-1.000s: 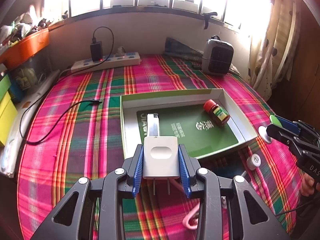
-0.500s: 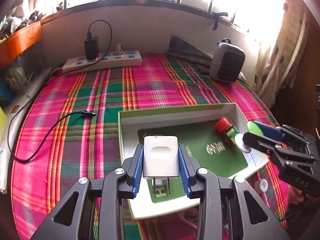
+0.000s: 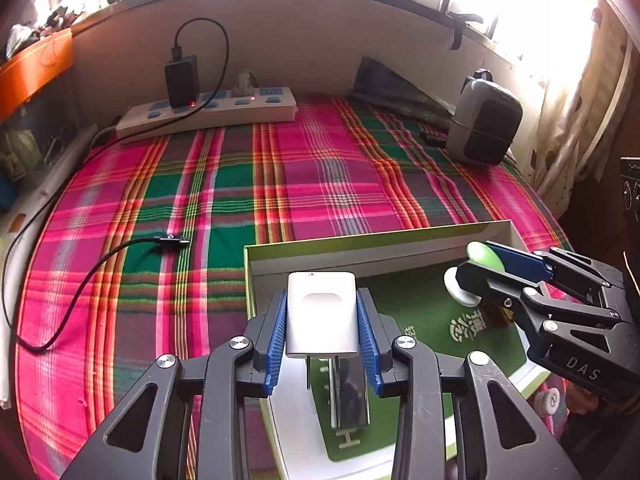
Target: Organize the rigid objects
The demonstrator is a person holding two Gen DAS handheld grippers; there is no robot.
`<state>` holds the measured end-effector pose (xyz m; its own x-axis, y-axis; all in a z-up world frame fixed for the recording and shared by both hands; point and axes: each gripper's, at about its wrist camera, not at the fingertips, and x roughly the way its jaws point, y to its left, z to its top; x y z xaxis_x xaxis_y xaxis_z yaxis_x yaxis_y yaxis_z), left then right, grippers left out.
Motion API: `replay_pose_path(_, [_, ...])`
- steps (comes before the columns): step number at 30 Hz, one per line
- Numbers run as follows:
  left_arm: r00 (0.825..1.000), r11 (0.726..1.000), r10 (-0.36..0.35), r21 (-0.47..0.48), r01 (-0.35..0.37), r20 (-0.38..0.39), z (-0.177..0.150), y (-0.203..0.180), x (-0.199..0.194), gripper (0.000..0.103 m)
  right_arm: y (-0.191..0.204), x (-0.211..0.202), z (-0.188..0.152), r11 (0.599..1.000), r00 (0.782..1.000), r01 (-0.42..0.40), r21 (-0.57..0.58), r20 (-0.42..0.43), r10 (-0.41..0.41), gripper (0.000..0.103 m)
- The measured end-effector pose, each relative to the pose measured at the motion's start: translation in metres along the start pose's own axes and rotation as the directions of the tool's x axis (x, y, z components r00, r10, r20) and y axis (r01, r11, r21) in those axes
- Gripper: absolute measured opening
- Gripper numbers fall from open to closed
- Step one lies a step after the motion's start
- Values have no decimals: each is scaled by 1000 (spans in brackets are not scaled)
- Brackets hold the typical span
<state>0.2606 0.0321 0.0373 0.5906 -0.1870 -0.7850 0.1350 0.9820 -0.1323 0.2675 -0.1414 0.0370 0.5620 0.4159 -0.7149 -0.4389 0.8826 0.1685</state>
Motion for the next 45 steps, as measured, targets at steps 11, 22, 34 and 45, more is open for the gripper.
replay_pose_path(11, [1000, 1000, 5, 17, -5, -19, -1, -2, 12, 32, 0, 19, 2, 1000, 999, 14, -15, -32, -15, 35])
replay_pose_path(22, [1000, 1000, 7, 19, -7, -16, -1, -2, 13, 32, 1, 22, 2, 1000, 999, 18, -25, -41, -19, 35])
replay_pose_path(34, [1000, 1000, 6, 22, -5, -18, -1, -1, 13, 33, 1, 23, 2, 1000, 999, 19, -23, -43, -20, 35])
replay_pose_path(45, [1000, 1000, -6, 25, 6, -18, -3, -4, 11, 39, -2, 22, 2, 1000, 999, 20, -3, -37, -20, 41])
